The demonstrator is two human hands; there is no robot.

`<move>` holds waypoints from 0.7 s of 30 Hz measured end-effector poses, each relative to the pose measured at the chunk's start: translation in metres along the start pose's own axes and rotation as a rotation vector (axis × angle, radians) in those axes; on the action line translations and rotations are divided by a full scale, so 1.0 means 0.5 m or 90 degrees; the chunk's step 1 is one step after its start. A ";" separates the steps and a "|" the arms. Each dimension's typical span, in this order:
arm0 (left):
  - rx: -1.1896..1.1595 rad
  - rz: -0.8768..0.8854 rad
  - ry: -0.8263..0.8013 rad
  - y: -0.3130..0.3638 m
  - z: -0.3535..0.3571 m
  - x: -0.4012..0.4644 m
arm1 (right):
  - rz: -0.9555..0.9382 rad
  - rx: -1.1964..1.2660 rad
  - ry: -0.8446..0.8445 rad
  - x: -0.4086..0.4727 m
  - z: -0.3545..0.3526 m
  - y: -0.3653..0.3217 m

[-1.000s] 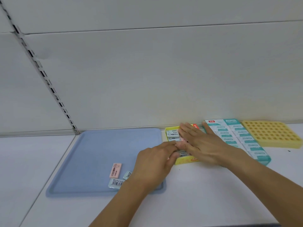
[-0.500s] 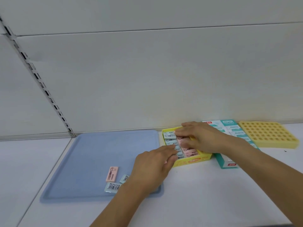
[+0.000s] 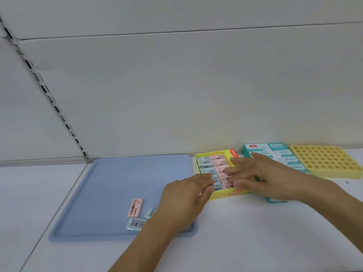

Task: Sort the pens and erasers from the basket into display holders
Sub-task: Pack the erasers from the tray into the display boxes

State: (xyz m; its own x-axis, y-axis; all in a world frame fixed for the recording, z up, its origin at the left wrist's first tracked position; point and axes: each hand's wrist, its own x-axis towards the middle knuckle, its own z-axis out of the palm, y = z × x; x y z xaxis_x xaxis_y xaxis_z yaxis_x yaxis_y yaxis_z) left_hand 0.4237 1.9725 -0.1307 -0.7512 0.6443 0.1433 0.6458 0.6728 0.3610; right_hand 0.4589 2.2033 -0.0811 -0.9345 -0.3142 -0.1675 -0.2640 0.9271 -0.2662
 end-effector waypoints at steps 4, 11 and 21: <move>0.024 -0.007 -0.002 0.000 0.000 0.003 | 0.009 -0.076 -0.037 -0.014 0.006 -0.015; -0.423 -0.174 0.113 0.026 -0.020 -0.008 | -0.035 -0.072 0.070 -0.028 0.022 -0.006; -0.919 -0.288 0.044 0.072 -0.083 0.003 | -0.019 0.249 0.321 0.031 0.035 -0.129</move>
State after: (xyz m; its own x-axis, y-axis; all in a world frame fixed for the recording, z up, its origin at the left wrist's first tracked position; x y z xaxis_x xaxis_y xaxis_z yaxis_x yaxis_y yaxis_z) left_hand 0.4402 1.9827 -0.0794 -0.8752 0.4419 -0.1970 -0.2866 -0.1454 0.9470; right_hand 0.4657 2.1353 -0.0829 -0.9508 -0.1165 0.2870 -0.2745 0.7461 -0.6066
